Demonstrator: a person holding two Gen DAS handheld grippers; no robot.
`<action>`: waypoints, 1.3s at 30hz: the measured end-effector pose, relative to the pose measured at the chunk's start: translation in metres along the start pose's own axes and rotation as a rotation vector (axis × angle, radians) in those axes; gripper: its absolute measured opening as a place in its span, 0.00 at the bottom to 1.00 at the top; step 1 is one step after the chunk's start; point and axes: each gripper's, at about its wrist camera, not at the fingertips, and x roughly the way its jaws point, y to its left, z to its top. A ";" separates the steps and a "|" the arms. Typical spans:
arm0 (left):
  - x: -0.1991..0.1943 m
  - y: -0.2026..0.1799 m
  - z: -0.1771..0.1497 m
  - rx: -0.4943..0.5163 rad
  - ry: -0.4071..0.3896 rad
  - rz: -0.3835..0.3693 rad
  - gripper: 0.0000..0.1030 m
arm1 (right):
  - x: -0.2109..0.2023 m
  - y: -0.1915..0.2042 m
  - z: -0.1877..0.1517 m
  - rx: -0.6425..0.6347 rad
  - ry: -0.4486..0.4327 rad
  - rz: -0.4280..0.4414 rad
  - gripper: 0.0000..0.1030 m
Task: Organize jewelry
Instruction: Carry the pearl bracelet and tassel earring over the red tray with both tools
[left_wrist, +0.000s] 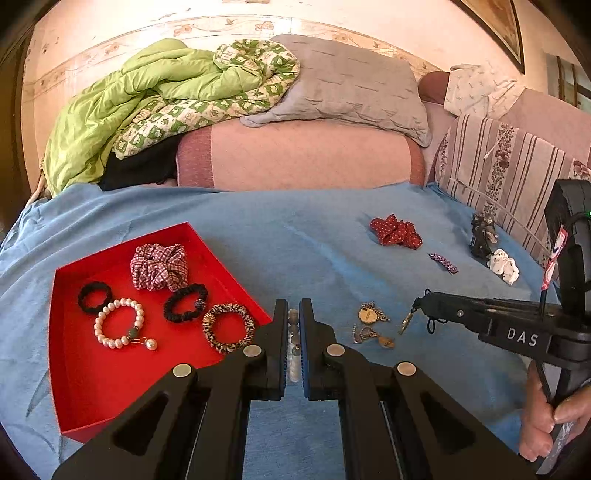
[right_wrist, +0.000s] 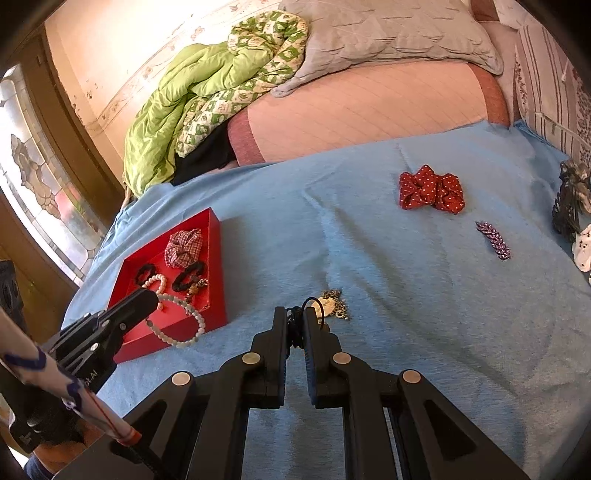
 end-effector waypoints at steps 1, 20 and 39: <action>-0.001 0.001 0.000 -0.002 -0.003 0.002 0.05 | 0.001 0.001 0.000 -0.003 0.001 -0.002 0.09; -0.030 0.058 0.005 -0.117 -0.042 0.024 0.05 | 0.004 0.049 -0.004 0.016 0.039 0.077 0.09; -0.048 0.140 -0.011 -0.247 -0.026 0.105 0.05 | 0.037 0.165 0.002 -0.118 0.086 0.174 0.09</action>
